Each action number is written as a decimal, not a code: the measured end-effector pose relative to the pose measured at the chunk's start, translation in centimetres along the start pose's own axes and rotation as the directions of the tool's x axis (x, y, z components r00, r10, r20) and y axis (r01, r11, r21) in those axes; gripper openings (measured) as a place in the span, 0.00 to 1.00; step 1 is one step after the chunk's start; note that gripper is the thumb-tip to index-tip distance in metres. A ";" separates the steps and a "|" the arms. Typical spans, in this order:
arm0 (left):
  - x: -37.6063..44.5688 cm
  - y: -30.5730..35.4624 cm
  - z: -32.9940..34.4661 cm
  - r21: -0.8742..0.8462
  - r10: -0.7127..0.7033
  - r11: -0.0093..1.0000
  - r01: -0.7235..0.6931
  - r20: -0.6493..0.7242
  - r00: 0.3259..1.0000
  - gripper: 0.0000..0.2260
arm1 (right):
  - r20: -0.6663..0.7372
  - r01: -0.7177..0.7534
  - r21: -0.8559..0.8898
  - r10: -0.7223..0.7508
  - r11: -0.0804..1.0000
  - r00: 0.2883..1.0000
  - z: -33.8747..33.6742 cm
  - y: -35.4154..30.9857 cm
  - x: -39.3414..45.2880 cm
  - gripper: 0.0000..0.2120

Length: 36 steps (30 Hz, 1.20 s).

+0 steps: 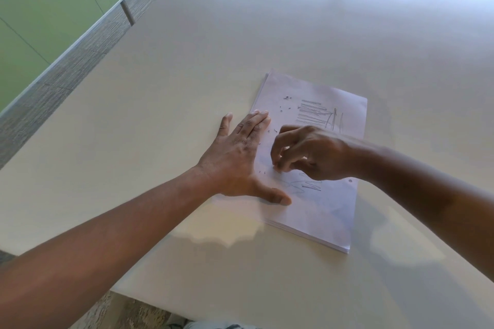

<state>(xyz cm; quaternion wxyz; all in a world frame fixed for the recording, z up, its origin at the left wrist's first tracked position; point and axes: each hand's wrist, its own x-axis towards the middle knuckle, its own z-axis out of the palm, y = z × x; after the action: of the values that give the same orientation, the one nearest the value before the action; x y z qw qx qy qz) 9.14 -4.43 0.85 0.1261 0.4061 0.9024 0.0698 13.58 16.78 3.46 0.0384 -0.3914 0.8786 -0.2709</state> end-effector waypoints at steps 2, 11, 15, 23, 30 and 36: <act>0.0 0.0 0.0 -0.012 -0.009 1.000 0.009 0.003 1.000 0.73 | 0.032 -0.011 0.020 0.010 1.000 0.999 -0.3 0.1 -0.7 0.07; 0.0 0.0 0.0 -0.039 -0.006 0.999 0.006 0.005 1.000 0.72 | -0.062 -0.022 -0.046 0.019 0.999 0.998 0.3 0.3 1.4 0.07; 0.1 0.0 0.0 -0.029 -0.014 0.999 0.014 0.001 1.000 0.74 | 0.021 -0.024 -0.013 0.024 1.000 0.999 -0.5 0.2 -0.6 0.07; 0.1 0.0 0.0 -0.024 -0.008 1.000 0.008 0.007 1.000 0.73 | -0.044 0.008 -0.049 -0.010 0.999 0.999 -0.1 0.5 1.4 0.08; 0.1 0.2 0.0 -0.018 -0.027 0.999 0.027 0.005 1.000 0.74 | 0.007 -0.009 0.000 0.009 1.000 1.000 -0.9 0.4 -1.6 0.07; 0.1 0.1 0.0 -0.007 -0.028 1.000 0.028 -0.001 1.000 0.74 | -0.025 -0.037 0.011 0.037 0.999 0.999 -0.7 0.6 -1.4 0.07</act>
<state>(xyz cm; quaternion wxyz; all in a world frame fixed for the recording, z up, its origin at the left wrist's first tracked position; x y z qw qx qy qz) 9.12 -4.33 0.86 0.1283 0.3929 0.9078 0.0714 13.93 18.39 3.53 0.0345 -0.3714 0.8847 -0.2797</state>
